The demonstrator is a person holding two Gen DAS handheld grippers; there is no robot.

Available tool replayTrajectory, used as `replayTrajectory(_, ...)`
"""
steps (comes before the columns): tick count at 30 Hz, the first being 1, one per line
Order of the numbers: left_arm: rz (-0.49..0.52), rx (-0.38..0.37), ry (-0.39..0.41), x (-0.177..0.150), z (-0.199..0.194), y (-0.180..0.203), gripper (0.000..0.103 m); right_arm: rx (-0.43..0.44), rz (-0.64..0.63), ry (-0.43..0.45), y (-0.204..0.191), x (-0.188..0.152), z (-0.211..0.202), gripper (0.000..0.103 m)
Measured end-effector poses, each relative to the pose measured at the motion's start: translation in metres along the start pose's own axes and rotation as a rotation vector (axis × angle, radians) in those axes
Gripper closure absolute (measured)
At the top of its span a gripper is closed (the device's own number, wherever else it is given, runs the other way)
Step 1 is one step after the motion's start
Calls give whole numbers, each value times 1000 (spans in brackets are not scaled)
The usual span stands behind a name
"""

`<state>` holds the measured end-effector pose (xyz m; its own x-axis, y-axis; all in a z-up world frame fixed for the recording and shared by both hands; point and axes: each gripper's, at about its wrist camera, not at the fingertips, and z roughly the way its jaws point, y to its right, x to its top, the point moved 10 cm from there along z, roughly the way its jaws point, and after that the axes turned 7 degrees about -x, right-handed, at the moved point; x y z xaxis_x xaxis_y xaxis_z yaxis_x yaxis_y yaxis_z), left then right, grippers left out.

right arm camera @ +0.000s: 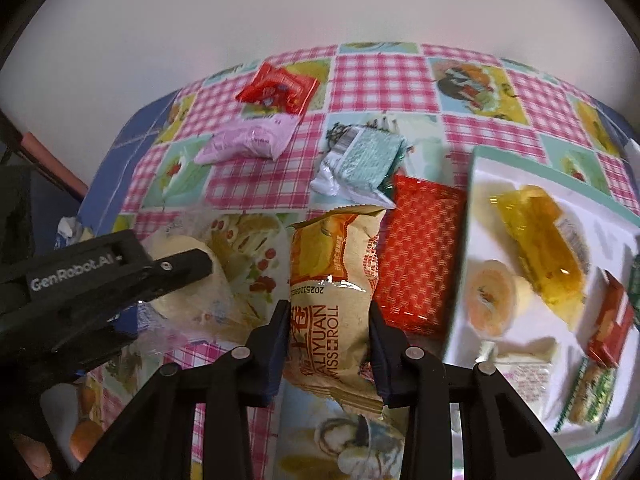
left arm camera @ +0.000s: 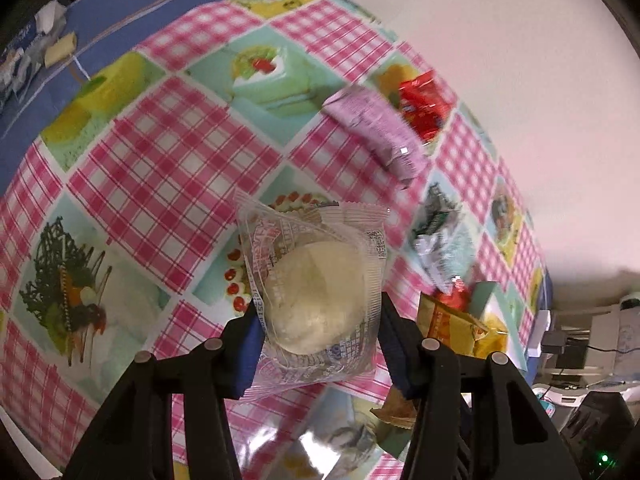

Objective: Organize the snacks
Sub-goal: 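Grasp the wrapped round bun with the left tool while the right tool grasps the Daliyuan swiss roll, then carry the bun and swiss roll into the tray and open both tools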

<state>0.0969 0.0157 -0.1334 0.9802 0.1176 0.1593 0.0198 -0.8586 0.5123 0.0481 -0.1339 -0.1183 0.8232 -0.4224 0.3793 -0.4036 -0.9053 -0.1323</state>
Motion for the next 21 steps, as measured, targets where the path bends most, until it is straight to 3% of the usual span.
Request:
replayTrajectory(14,104,-89,36,-3,-18,74,49,-40,112,27,40,-2,-37,65)
replayTrajectory(21,166,-103,36,-9,-12,104,49,-79,197,47,79,1,-48,65)
